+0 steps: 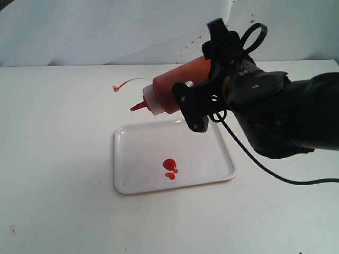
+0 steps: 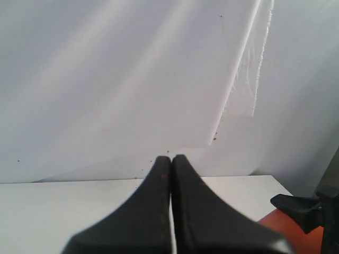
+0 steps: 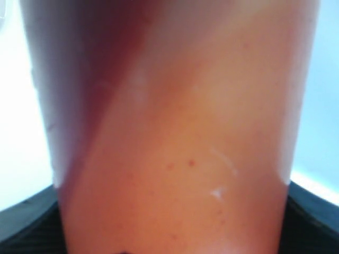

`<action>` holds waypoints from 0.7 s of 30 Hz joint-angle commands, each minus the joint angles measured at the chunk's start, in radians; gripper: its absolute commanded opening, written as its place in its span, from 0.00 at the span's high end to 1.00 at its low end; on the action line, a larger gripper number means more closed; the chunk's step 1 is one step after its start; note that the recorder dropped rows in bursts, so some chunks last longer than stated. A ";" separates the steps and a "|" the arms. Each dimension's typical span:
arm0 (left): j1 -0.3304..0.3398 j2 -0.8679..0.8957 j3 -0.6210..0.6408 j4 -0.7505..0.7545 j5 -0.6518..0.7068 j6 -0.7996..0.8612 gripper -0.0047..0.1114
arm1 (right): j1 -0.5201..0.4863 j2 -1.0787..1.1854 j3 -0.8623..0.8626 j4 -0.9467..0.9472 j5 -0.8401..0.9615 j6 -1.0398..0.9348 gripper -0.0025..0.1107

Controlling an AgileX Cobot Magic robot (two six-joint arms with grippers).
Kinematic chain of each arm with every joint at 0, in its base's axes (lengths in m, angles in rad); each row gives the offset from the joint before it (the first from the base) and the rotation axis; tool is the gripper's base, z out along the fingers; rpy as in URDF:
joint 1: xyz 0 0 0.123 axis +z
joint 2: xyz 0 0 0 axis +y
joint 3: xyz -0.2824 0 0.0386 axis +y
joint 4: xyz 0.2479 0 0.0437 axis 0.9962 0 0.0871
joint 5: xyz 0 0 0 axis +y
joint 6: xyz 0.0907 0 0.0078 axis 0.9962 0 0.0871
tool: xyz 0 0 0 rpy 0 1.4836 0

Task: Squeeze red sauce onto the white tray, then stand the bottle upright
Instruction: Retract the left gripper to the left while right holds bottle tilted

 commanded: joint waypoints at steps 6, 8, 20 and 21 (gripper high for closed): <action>-0.004 -0.005 0.103 0.183 0.041 -0.017 0.96 | -0.008 -0.011 -0.012 -0.021 0.021 0.065 0.98; -0.004 -0.009 0.103 0.210 0.041 -0.017 0.96 | -0.008 -0.011 -0.012 -0.021 0.021 0.067 0.98; -0.004 -0.009 0.103 0.218 0.041 -0.017 0.96 | -0.008 -0.011 -0.012 -0.013 0.015 0.291 0.98; -0.004 -0.009 0.103 0.218 0.047 -0.020 0.96 | -0.008 -0.011 -0.012 -0.013 0.011 0.306 0.98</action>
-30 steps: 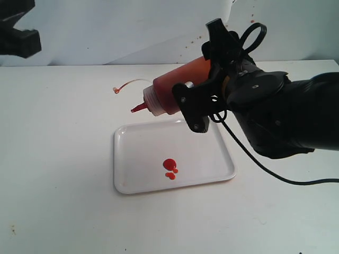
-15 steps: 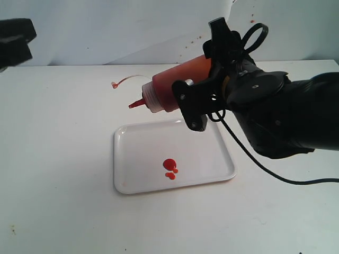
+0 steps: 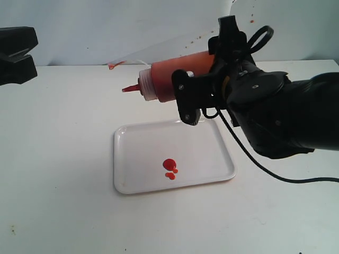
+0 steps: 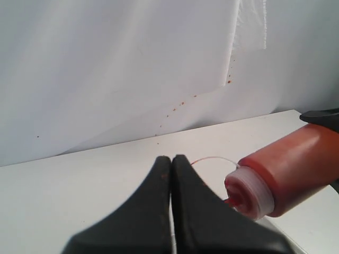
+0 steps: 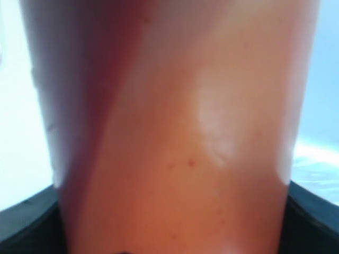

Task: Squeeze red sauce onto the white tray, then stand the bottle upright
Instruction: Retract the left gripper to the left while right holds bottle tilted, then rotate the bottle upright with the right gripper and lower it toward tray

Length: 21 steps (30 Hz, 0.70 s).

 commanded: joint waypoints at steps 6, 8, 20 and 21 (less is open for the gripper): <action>-0.004 -0.005 0.005 0.004 -0.001 -0.009 0.96 | -0.008 -0.011 -0.012 0.011 -0.018 0.113 0.98; -0.004 -0.005 0.005 0.004 -0.001 -0.009 0.96 | -0.008 -0.011 -0.012 0.035 -0.028 0.113 0.98; -0.004 -0.005 0.005 0.004 -0.001 -0.009 0.96 | -0.008 -0.011 -0.012 0.117 -0.084 0.337 0.98; -0.004 -0.005 0.005 0.004 -0.001 -0.009 0.96 | -0.008 -0.011 -0.012 0.119 -0.095 0.370 0.98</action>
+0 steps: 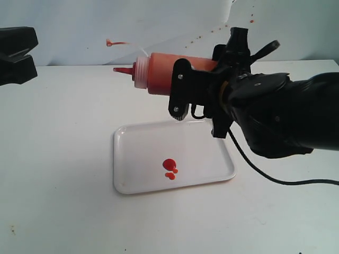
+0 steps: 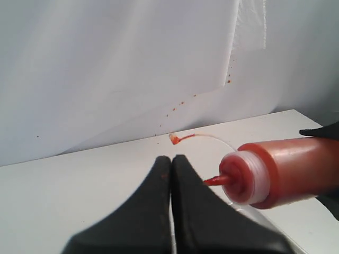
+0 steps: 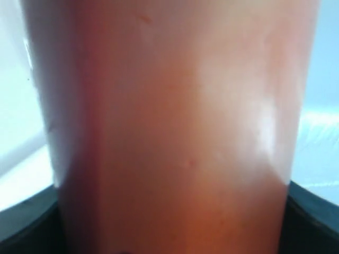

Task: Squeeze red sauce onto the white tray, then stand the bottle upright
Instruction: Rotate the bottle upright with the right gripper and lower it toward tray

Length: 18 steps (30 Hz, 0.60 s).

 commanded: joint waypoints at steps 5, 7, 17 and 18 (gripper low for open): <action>-0.004 -0.005 0.005 0.004 -0.001 -0.009 0.96 | -0.008 -0.011 -0.012 0.021 -0.122 0.259 0.98; -0.004 -0.005 0.005 0.004 -0.001 -0.009 0.96 | -0.008 -0.011 -0.011 0.026 -0.159 0.291 0.98; -0.004 -0.005 0.005 0.004 -0.001 -0.009 0.96 | -0.072 -0.011 -0.011 0.026 -0.447 0.578 0.98; -0.004 -0.005 0.005 0.004 -0.001 -0.009 0.96 | -0.083 -0.011 -0.011 0.026 -0.485 0.601 0.98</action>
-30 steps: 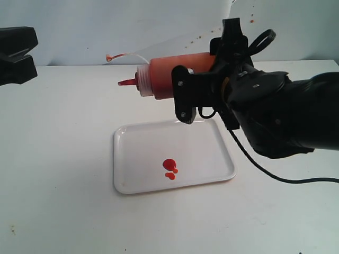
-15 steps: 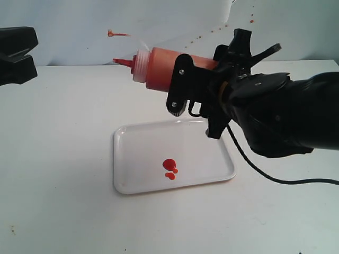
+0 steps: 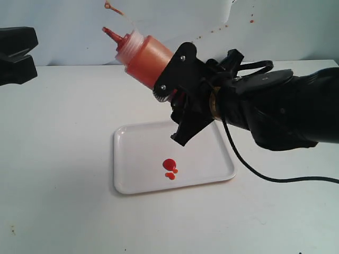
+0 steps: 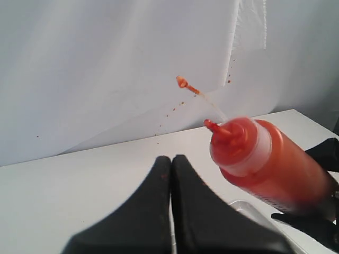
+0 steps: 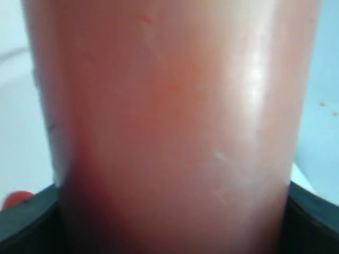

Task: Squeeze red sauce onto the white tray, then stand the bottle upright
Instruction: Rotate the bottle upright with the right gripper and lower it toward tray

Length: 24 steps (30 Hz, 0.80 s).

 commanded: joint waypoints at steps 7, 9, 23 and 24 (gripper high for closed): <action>-0.004 -0.005 0.005 0.004 0.021 -0.009 0.96 | -0.113 -0.011 -0.011 0.004 -0.364 0.190 0.98; -0.004 -0.005 0.005 0.004 0.050 -0.009 0.96 | -0.124 -0.011 -0.011 0.004 -0.439 0.190 0.98; -0.004 0.064 0.008 -0.008 0.122 -0.008 0.96 | -0.161 -0.025 -0.011 0.145 -0.884 -0.018 0.98; -0.004 0.064 0.008 0.004 0.126 -0.008 0.96 | -0.161 -0.043 -0.011 0.181 -0.884 -0.049 0.98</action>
